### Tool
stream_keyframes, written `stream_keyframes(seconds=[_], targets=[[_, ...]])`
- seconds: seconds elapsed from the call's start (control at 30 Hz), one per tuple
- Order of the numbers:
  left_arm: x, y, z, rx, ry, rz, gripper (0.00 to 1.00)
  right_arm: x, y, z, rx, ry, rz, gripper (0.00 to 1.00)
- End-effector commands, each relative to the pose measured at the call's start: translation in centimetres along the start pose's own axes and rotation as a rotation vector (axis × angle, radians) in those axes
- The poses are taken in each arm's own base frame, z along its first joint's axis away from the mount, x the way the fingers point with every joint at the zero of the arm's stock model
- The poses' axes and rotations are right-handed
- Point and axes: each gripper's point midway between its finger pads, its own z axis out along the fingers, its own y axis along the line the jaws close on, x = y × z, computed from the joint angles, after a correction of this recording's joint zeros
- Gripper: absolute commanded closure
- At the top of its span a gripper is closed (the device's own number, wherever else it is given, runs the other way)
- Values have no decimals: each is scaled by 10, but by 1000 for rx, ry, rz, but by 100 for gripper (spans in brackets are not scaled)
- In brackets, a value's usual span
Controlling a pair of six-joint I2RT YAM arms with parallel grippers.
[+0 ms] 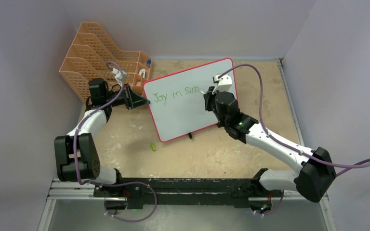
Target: Write a sentence on the whiteboard
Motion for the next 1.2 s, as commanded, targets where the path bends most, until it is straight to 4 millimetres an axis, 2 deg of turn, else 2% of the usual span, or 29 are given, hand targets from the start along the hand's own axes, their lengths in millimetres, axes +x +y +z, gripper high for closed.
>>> stream_keyframes(seconds=[0.0,0.83,1.17], targets=[[-13,-9,2,7,-11,75,100,-28,-2,2,19,-83,23,100],[-13,-9,2,8,-11,76,100,-46,6,8,-14,-123,34,100],[-14,-9,2,9,-12,77,100,-41,5,13,-7,-115,32,100]])
